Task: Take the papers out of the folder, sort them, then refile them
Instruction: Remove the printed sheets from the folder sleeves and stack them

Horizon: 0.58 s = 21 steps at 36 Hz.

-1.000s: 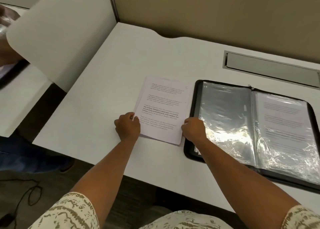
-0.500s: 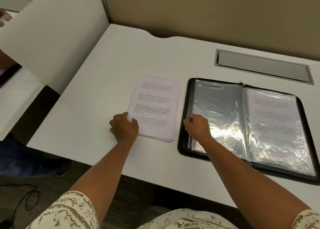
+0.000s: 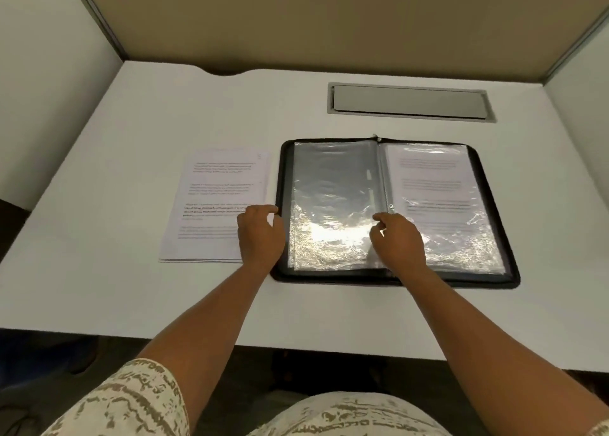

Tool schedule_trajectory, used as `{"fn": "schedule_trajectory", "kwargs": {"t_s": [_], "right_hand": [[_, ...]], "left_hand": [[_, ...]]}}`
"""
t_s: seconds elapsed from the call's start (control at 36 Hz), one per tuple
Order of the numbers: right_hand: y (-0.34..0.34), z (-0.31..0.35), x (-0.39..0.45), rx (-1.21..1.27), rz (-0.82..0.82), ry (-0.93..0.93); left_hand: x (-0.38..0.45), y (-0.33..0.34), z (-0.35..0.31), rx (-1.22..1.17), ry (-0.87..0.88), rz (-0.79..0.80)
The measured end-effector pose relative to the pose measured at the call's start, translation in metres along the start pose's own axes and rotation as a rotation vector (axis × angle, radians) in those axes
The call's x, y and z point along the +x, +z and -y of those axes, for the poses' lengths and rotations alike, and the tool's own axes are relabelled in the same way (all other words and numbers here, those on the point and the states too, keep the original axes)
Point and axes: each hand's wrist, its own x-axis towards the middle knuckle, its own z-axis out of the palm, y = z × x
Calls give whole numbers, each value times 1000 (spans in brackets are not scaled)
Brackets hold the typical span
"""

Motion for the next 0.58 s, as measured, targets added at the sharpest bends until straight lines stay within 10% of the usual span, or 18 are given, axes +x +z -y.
{"fn": "schedule_trajectory", "kwargs": {"t_s": [0.58], "right_hand": [[-55,-182,-28,-274,78,427]], "left_hand": [[-94,144,-109,328,450,497]]}}
